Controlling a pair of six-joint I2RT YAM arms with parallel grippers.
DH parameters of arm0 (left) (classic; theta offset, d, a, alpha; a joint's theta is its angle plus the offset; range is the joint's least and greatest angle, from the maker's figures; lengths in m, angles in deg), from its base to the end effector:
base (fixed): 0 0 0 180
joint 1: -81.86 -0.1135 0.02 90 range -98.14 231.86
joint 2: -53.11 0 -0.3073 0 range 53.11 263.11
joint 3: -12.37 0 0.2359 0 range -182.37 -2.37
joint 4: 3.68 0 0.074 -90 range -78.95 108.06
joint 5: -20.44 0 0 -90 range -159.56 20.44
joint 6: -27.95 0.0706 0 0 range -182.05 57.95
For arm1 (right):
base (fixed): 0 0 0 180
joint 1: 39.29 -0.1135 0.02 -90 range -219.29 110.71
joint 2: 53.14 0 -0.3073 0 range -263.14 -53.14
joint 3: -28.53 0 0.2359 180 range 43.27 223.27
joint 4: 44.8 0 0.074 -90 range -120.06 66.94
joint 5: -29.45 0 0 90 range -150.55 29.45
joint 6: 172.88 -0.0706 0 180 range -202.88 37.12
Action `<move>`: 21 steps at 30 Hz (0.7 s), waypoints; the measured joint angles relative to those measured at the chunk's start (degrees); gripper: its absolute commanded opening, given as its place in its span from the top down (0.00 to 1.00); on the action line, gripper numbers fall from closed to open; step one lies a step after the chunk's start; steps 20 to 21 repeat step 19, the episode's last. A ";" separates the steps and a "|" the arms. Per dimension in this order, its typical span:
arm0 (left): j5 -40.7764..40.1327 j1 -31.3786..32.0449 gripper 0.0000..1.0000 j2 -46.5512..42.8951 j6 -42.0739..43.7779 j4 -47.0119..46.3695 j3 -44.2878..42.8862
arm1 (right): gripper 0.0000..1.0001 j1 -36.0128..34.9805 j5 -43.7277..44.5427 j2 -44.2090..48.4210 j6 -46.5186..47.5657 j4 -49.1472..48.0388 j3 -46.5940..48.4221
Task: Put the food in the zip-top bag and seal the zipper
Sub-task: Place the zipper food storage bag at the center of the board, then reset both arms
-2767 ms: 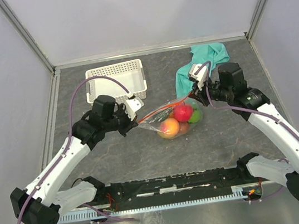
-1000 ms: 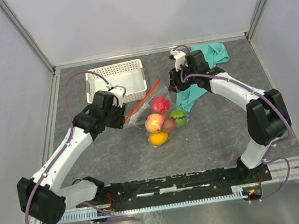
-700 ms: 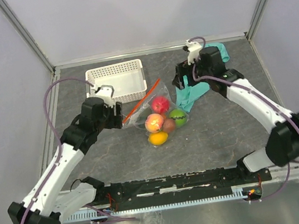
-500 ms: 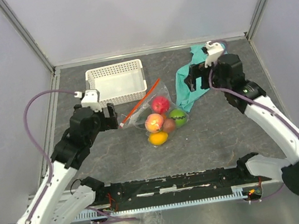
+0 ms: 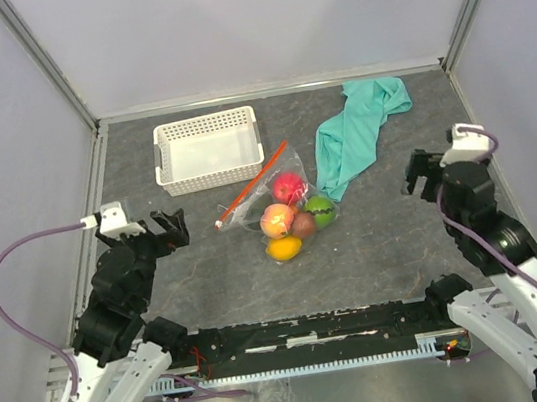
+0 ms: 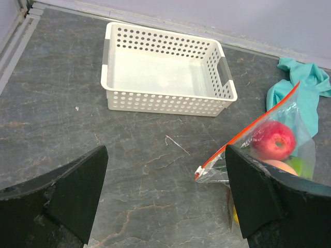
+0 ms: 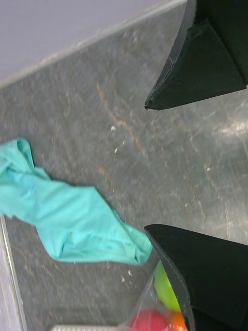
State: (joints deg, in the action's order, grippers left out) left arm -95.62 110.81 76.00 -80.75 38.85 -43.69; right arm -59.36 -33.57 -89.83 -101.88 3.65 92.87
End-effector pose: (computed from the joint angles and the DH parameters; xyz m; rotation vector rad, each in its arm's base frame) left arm 0.0762 -0.0067 0.3397 -0.1796 1.7130 -0.2216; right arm 0.1148 0.0078 0.3580 0.2916 1.8702 0.0086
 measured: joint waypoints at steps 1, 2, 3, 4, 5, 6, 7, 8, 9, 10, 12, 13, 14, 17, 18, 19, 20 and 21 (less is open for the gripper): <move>-0.35 0.00 0.00 -1.05 -0.48 0.02 0.70 | 0.01 0.02 1.44 2.16 0.24 1.38 -0.66; -0.57 0.00 0.00 -2.14 -0.83 0.07 1.49 | 0.01 0.02 2.78 4.55 0.52 2.58 -1.29; -0.83 0.00 0.01 -3.17 -1.11 0.35 2.19 | 0.01 0.02 3.91 6.64 0.94 3.82 -1.84; -0.96 0.00 0.00 -4.09 -1.49 0.70 2.80 | 0.01 0.00 5.03 9.38 1.51 4.79 -2.43; -1.16 0.00 0.00 -4.92 -1.86 1.05 3.34 | 0.01 0.02 5.77 11.74 2.05 5.38 -2.86; -1.40 0.00 0.00 -5.77 -2.32 1.53 3.87 | 0.01 0.04 6.47 14.19 2.71 5.64 -3.45; -1.55 0.00 0.00 -6.56 -2.71 2.01 4.26 | 0.01 0.07 6.84 16.09 3.13 5.86 -4.02; -1.88 0.00 0.00 -7.56 -3.21 2.56 4.81 | 0.01 0.07 7.23 18.12 3.65 5.86 -4.83; -1.99 0.00 0.00 -8.57 -3.65 2.95 5.38 | 0.01 0.07 7.61 19.91 4.02 6.05 -5.55; -2.05 0.00 0.00 -9.57 -4.04 3.30 5.99 | 0.01 0.09 7.78 21.55 4.37 6.34 -6.23; -1.95 0.00 0.01 -11.08 -4.15 3.61 6.80 | 0.01 0.11 7.91 23.30 4.83 6.97 -6.71; -1.90 0.00 0.00 -11.72 -4.15 3.61 7.04 | 0.01 0.11 8.02 23.82 5.01 7.48 -6.80; -1.88 0.00 0.00 -12.11 -4.15 3.58 7.10 | 0.01 0.11 8.09 23.98 5.16 7.67 -6.80; -1.86 0.00 0.00 -12.33 -4.15 3.54 7.10 | 0.01 0.11 8.39 24.00 5.33 8.22 -6.93; -1.79 0.00 0.01 -12.33 -4.15 3.54 7.13 | 0.01 0.11 8.46 24.00 5.35 8.28 -7.06; -1.73 0.00 0.01 -12.33 -4.15 3.54 7.13 | 0.01 0.11 8.44 23.98 5.33 8.37 -7.13; -1.73 0.00 0.01 -12.33 -4.15 3.54 7.13 | 0.01 0.11 8.44 23.98 5.33 8.37 -7.13; -1.73 0.00 0.01 -12.33 -4.15 3.54 7.13 | 0.01 0.11 8.44 23.98 5.33 8.37 -7.13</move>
